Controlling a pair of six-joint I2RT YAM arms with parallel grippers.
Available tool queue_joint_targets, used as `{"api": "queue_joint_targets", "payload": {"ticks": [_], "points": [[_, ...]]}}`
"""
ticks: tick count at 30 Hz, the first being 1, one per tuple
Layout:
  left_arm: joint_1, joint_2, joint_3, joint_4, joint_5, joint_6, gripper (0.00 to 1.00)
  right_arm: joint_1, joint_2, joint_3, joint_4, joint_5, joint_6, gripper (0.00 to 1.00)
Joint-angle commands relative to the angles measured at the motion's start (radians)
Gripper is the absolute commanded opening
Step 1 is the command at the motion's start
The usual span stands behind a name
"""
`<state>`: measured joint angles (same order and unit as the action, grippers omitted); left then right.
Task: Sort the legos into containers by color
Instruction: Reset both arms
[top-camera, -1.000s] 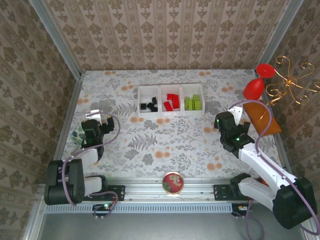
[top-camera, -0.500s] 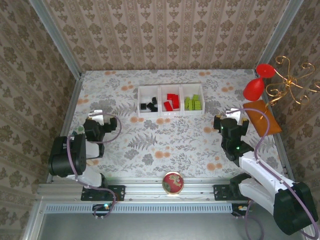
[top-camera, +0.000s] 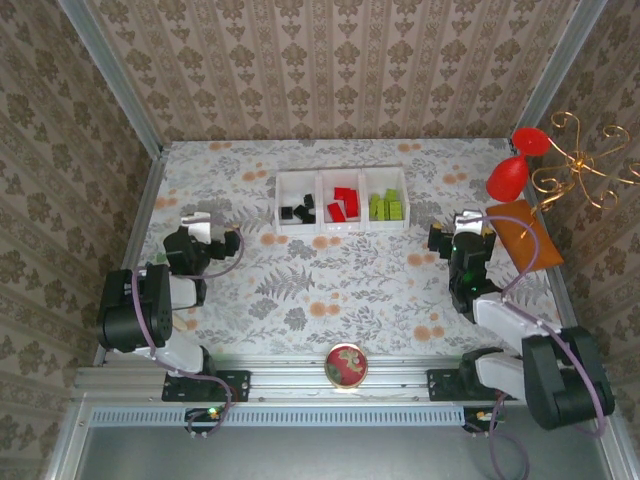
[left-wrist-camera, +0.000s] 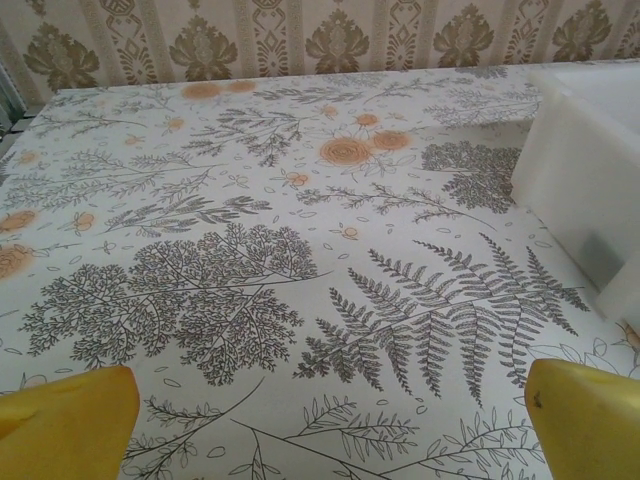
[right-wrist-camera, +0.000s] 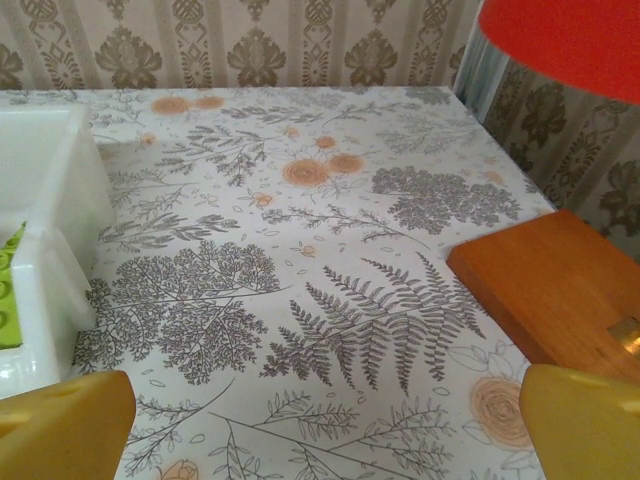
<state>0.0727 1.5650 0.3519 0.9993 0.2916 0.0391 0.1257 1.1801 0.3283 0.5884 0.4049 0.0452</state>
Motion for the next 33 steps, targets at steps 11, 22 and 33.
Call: {"api": "queue_joint_targets", "payload": {"ticks": [11, 22, 33], "points": [[0.000, 0.001, 0.011, -0.004, 0.029, 0.027, 1.00, -0.066, 0.241, -0.006, 0.334, -0.179, -0.006, 1.00], [0.001, 0.000, 0.012, -0.004, 0.029, 0.027, 1.00, -0.091, 0.344, 0.068, 0.281, -0.263, -0.004, 1.00], [-0.001, 0.000, 0.012, -0.003, 0.029, 0.027, 1.00, -0.112, 0.346, 0.086, 0.249, -0.353, -0.013, 1.00]]}}
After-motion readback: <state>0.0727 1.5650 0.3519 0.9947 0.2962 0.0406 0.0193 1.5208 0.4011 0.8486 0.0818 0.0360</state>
